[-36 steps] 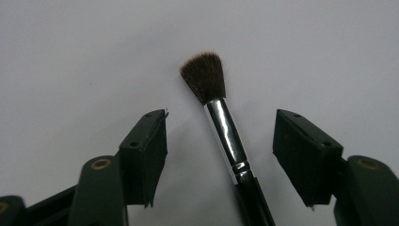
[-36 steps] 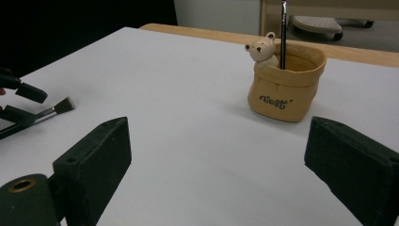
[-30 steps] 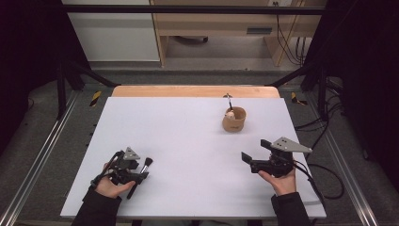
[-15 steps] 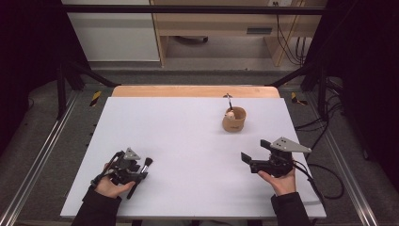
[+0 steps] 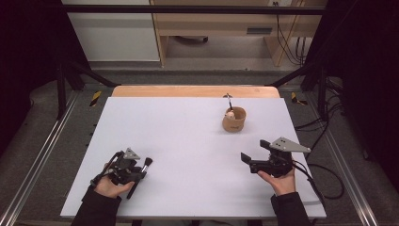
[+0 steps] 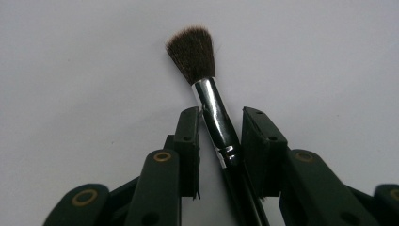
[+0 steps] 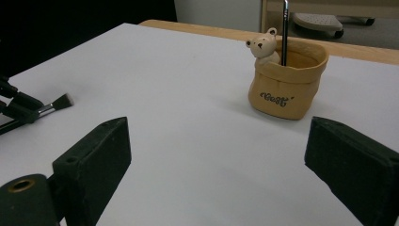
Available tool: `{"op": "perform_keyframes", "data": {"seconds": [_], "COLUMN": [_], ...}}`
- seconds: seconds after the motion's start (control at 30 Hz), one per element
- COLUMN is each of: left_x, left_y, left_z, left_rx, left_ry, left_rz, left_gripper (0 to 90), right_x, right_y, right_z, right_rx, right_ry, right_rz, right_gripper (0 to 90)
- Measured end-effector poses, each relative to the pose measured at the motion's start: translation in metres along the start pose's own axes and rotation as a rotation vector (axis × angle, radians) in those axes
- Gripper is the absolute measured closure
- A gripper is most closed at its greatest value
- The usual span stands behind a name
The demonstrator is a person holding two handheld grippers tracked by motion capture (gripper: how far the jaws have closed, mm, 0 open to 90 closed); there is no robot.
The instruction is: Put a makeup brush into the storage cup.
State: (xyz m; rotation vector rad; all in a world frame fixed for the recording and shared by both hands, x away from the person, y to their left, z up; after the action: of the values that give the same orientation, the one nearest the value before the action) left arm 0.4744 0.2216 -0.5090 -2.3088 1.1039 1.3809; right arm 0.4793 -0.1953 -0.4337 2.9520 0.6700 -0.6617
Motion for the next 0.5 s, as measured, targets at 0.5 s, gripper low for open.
{"op": "perform_keyframes", "data": {"seconds": [0.5], "left_x": [-0.0007], "left_y": [-0.0007], "left_z": [0.0002], "left_rx": [0.007], "left_ry": [-0.004], "left_rz": [-0.001], "left_gripper": [74.8], "right_x": [0.0008], "right_y": [-0.0007], "right_z": [0.0007], "right_rx": [0.000], "right_ry": [-0.004], "right_rz": [0.000], "right_gripper": [8.2]}}
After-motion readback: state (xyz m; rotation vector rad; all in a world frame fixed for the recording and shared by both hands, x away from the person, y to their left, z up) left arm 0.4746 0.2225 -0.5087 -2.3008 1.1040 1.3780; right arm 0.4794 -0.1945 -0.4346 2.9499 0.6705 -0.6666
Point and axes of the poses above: each handheld gripper's, and its own axes: x roughly forward along the jaws, z roughly out of its underside, y roughly to its right, the point moved 6 cm from there along x, roughly forward along the jaws, and after that the axes turned 11 degrees about z, right-handed, at the moved point
